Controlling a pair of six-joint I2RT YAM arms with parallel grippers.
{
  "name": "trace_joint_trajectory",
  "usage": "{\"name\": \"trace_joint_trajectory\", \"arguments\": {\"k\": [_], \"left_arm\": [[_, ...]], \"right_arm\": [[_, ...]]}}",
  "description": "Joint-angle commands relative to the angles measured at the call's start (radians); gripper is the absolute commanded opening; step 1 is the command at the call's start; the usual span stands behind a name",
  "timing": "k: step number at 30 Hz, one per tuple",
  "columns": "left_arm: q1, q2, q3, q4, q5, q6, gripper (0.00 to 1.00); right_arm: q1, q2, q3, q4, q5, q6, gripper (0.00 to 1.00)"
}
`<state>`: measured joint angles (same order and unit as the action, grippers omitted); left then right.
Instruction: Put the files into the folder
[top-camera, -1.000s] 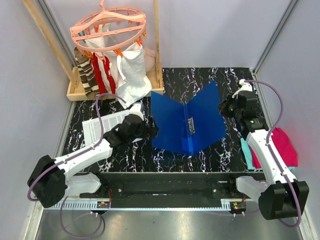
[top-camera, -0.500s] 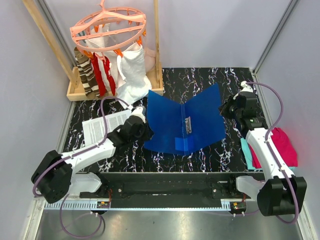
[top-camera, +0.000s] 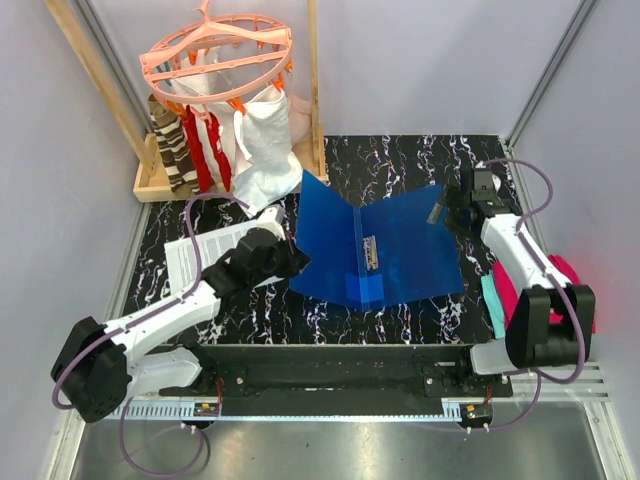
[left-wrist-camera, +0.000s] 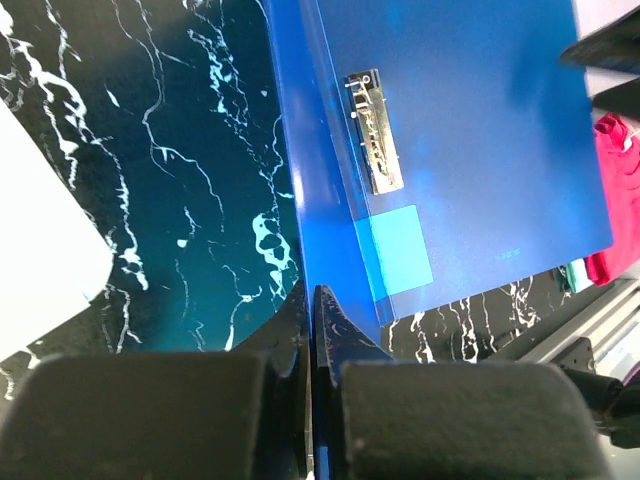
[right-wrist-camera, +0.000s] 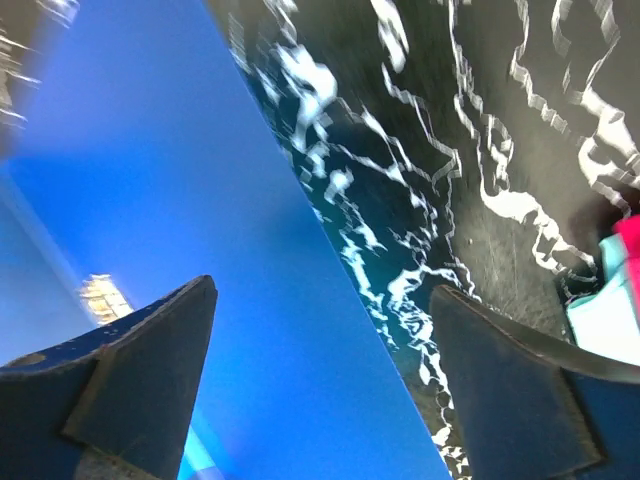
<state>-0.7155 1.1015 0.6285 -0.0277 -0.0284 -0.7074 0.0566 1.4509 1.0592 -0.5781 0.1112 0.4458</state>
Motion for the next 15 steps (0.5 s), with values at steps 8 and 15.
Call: {"name": "trace_joint_trajectory", "arguments": {"k": [8,15], "left_arm": [[-0.009,0.084,0.120,0.034,0.005,-0.096,0.00],[-0.041,0.098,0.161,0.000,-0.027,-0.129,0.00]], "right_arm": [[0.144,-0.093,0.110,0.027,-0.009,-0.024,0.95],[0.150,-0.071,-0.058,0.358,-0.370,0.078,0.82]]}}
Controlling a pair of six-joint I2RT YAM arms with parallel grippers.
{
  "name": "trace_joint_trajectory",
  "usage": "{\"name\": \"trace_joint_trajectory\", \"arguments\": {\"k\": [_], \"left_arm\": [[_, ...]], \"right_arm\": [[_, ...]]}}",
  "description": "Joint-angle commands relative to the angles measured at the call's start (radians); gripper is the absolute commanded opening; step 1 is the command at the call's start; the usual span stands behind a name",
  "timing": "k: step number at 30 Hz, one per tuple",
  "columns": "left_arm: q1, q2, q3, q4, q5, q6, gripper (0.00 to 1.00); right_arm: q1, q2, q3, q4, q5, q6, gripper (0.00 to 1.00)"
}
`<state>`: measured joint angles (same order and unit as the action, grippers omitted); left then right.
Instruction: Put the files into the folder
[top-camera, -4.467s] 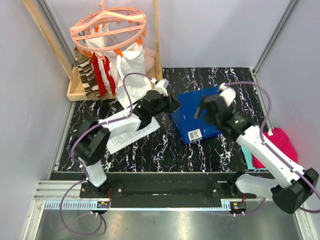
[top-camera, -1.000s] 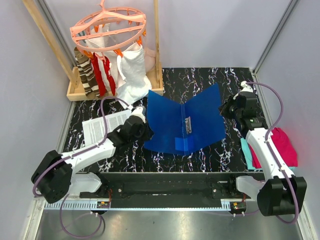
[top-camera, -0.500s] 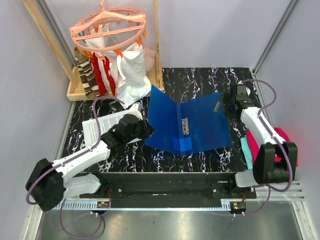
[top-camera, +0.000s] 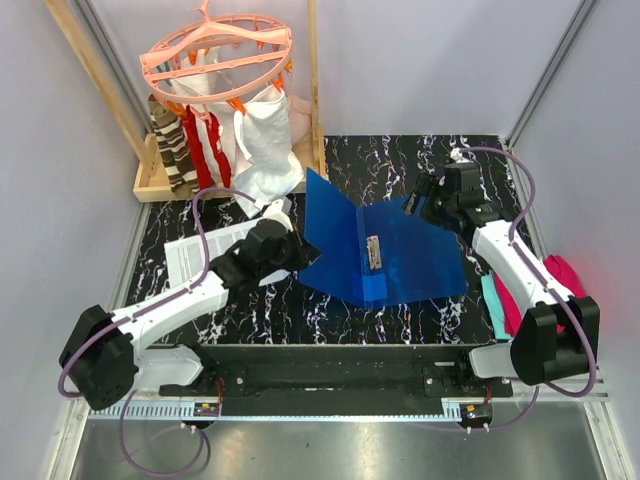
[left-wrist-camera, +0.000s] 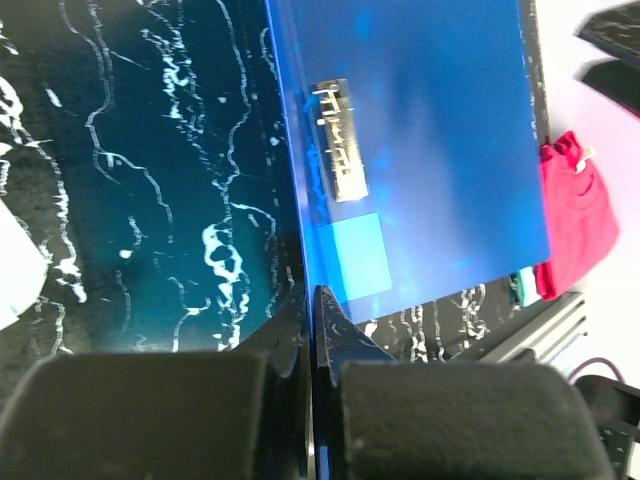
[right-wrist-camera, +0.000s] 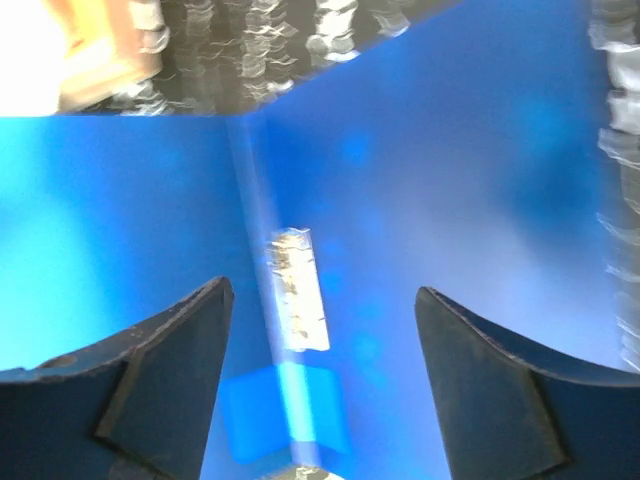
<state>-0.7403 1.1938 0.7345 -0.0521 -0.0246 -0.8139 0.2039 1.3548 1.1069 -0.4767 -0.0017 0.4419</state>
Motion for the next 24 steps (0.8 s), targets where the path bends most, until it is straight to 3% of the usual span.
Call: {"name": "trace_joint_trajectory", "arguments": {"k": [1,4,5,8,11,18,19,21,22,24], "left_arm": [[-0.014,0.015,0.057,0.024,-0.035,-0.024,0.00],[-0.014,0.033,0.042,0.017,-0.072,-0.018,0.00],[-0.014,0.035,0.031,0.017,-0.086,-0.019,0.00],[-0.004,0.032,-0.012,0.006,-0.129,-0.010,0.00],[0.021,0.013,-0.072,-0.026,-0.205,-0.002,0.00],[0.120,0.049,-0.205,-0.098,-0.129,-0.085,0.33],[0.133,0.056,-0.213,-0.100,-0.115,-0.080,0.46],[0.133,0.049,-0.199,-0.130,-0.097,-0.051,0.53],[0.134,0.040,-0.192,-0.149,-0.103,-0.051,0.61],[0.134,0.011,-0.156,-0.181,-0.101,-0.005,0.67]], "right_arm": [[-0.001,0.046,-0.134,0.310,-0.338,0.110,0.79],[-0.050,0.127,-0.231,0.496,-0.440,0.194,0.70],[-0.064,0.142,-0.296,0.624,-0.458,0.219,0.54],[-0.095,0.223,-0.370,0.788,-0.511,0.296,0.36],[-0.107,0.288,-0.383,0.803,-0.491,0.310,0.28],[-0.166,0.408,-0.400,0.871,-0.504,0.382,0.29],[-0.169,0.414,-0.395,0.872,-0.503,0.383,0.29],[-0.167,0.434,-0.391,0.874,-0.520,0.385,0.30],[-0.166,0.441,-0.387,0.882,-0.529,0.383,0.30],[-0.167,0.460,-0.384,0.888,-0.547,0.385,0.31]]}}
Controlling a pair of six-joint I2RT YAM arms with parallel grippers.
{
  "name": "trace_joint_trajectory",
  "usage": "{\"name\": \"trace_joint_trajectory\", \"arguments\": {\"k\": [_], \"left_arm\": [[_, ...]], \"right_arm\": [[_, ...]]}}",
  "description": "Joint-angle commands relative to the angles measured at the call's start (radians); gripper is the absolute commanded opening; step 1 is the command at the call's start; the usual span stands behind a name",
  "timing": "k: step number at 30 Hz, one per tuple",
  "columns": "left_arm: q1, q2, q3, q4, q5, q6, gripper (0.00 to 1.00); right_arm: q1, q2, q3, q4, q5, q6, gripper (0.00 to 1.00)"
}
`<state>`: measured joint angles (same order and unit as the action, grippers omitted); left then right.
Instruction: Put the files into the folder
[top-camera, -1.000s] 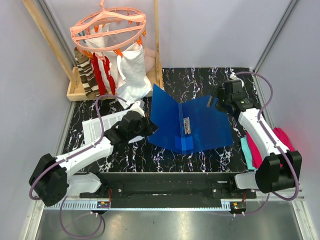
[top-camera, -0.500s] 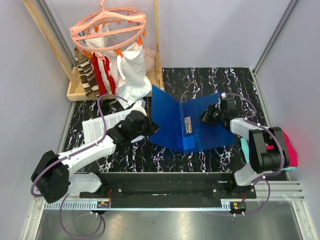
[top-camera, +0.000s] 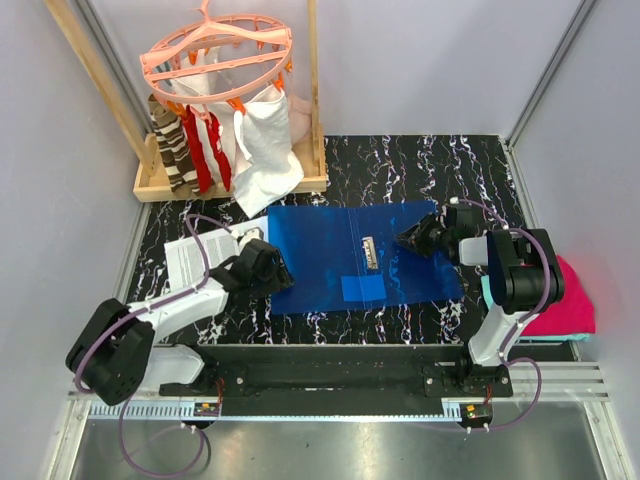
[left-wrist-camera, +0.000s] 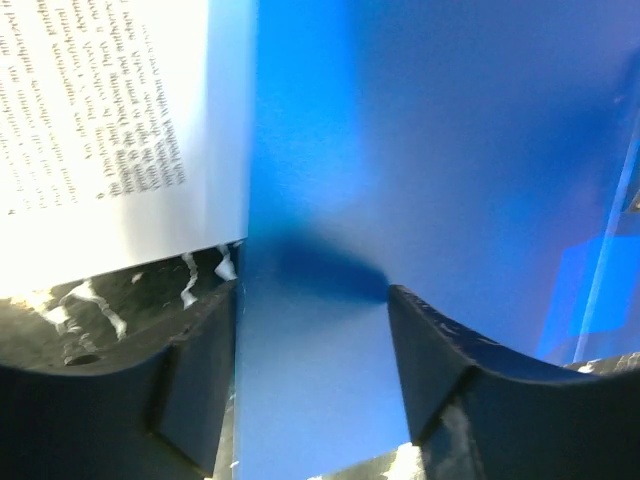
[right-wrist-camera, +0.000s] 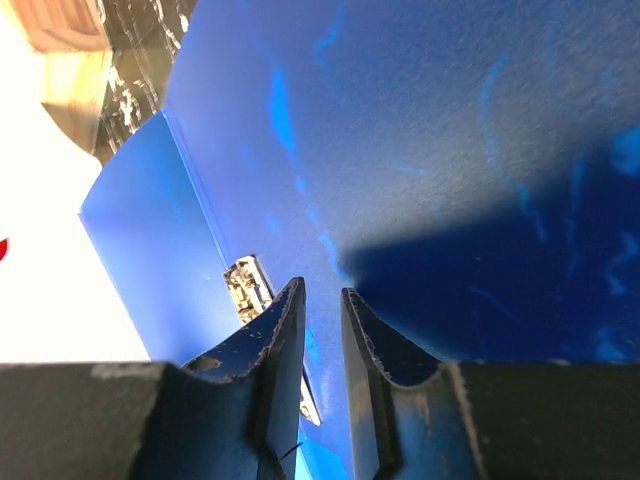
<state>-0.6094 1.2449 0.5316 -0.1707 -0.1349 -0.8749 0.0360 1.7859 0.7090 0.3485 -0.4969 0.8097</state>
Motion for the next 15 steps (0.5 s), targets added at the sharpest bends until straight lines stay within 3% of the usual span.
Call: {"name": "trace_joint_trajectory", "arguments": {"k": [1,5,15], "left_arm": [[0.003,-0.050,0.066,-0.081,0.009,0.072,0.68],[0.002,-0.105,0.187,-0.140,0.031,0.184,0.76],[0.003,-0.035,0.530,-0.174,0.181,0.243,0.76]], "right_arm": [[0.002,0.039,0.015,0.069,-0.055,0.019,0.31],[0.001,0.047,0.015,0.072,-0.057,0.020,0.31],[0.015,0.021,0.000,0.104,-0.058,0.008,0.33]]}}
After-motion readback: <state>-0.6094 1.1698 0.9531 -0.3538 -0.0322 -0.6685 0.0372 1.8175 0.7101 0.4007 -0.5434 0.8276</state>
